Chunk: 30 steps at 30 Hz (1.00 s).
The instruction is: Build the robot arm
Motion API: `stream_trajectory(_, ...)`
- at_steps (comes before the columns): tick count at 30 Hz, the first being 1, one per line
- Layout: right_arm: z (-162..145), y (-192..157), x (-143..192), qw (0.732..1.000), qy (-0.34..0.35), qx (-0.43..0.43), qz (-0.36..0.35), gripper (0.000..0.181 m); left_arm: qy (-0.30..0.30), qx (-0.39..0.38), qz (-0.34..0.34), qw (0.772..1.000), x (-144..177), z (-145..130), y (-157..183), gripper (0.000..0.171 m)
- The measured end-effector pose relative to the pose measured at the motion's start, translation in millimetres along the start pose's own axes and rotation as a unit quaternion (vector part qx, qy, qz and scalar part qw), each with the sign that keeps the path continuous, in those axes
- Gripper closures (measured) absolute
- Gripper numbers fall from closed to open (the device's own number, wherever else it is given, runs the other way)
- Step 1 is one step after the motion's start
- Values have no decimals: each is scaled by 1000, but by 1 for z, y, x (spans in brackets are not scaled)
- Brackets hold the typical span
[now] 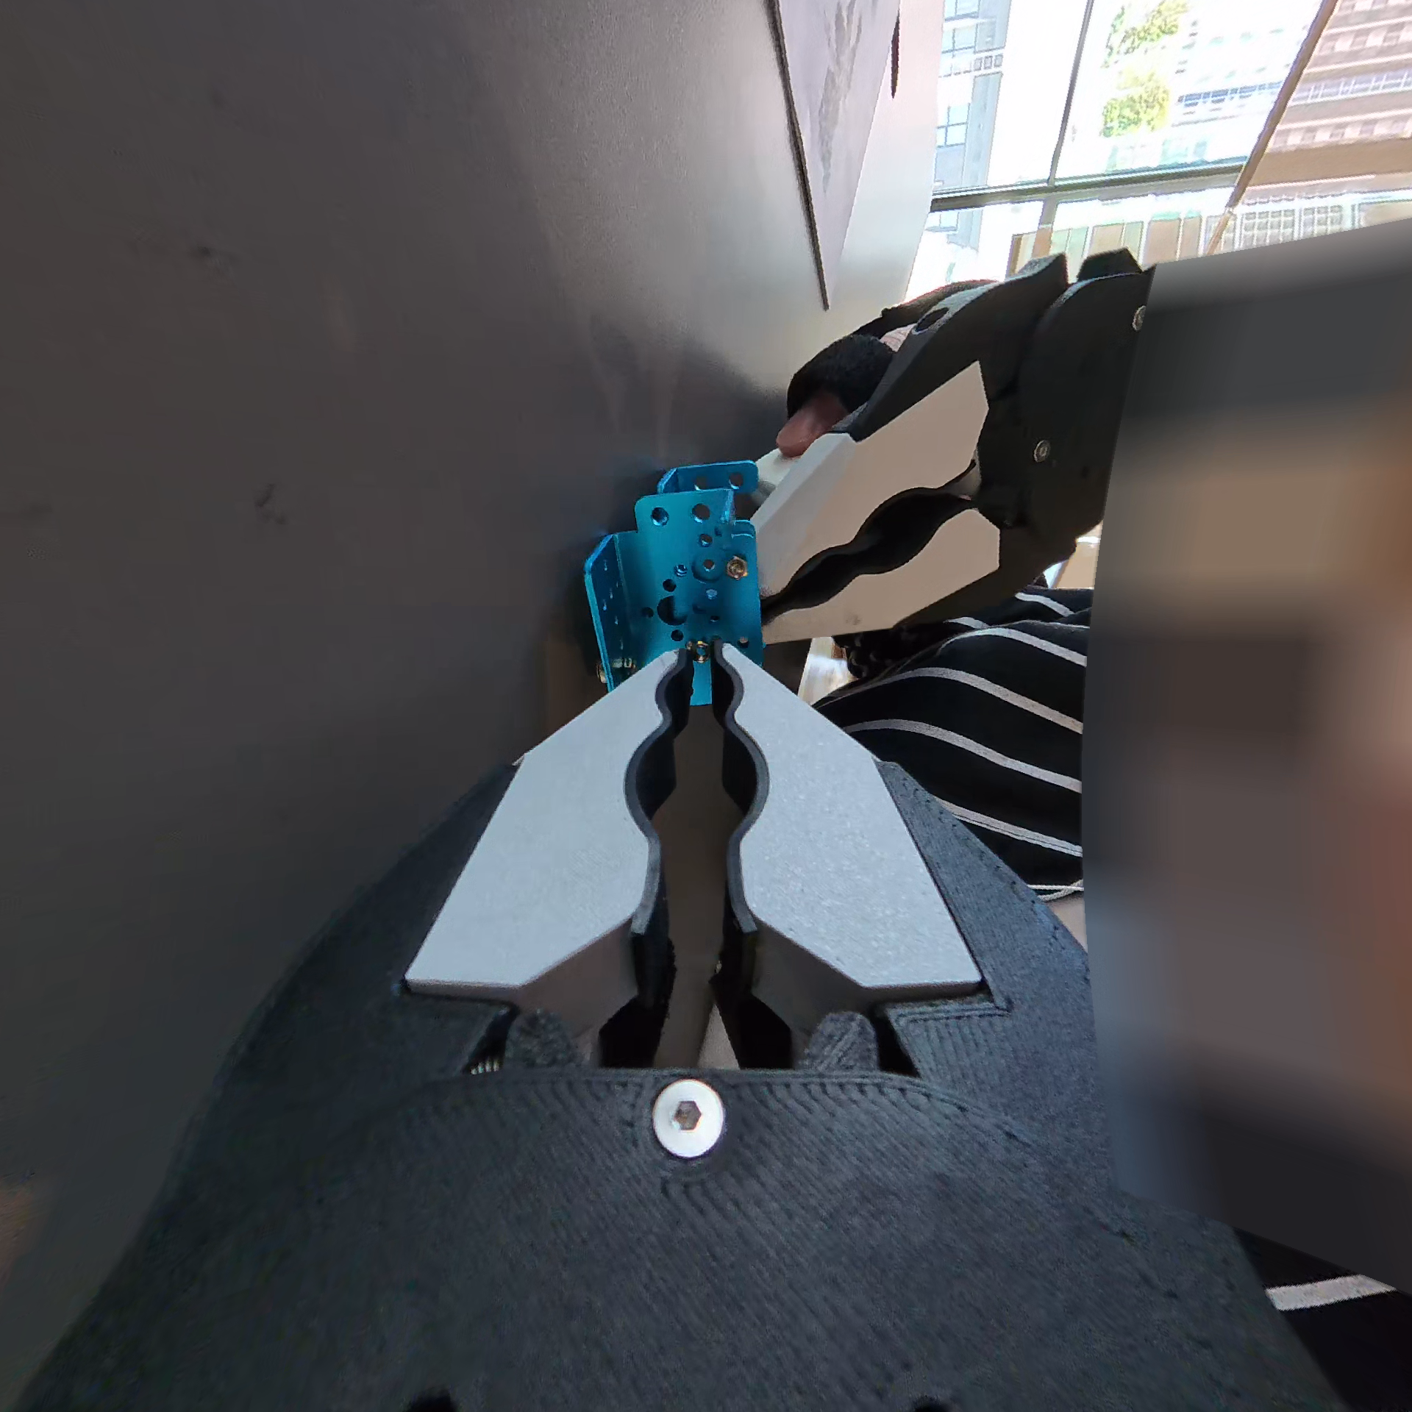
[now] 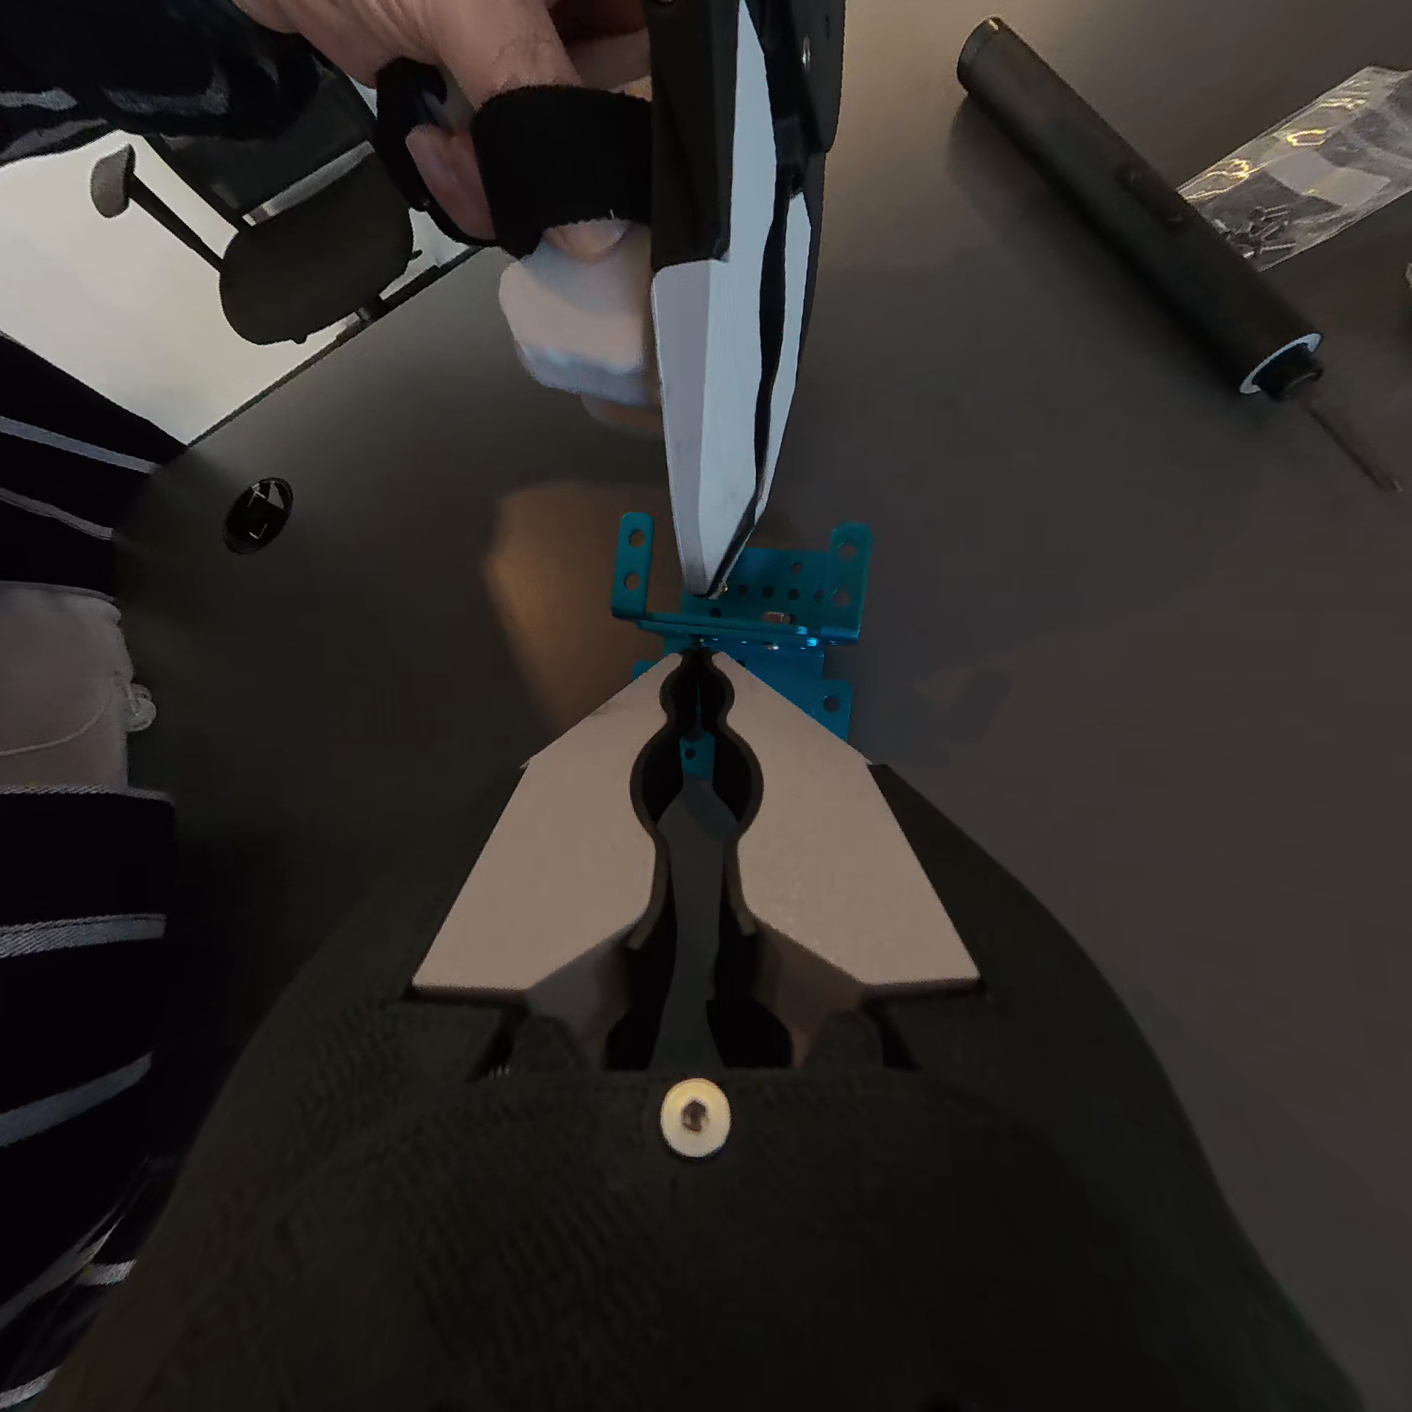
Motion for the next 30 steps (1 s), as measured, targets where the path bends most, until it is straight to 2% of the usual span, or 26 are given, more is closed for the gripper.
stream_trajectory(22,3,1,-6,999,36,-11,24,181,-4,26,-31,999,1,-4,-6,168)
stream_trajectory(30,4,1,-6,999,35,-7,23,181,-15,25,-16,999,2,-5,-7,168)
Point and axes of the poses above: each gripper's, where its closed fingertips meet, x back along the fingers, z out of its top, y = z × x across the jaws, the point moved 2 cm from there along x, back along the fingers, and after that the axes turned 12 degrees about z, right-handed, at the moved point
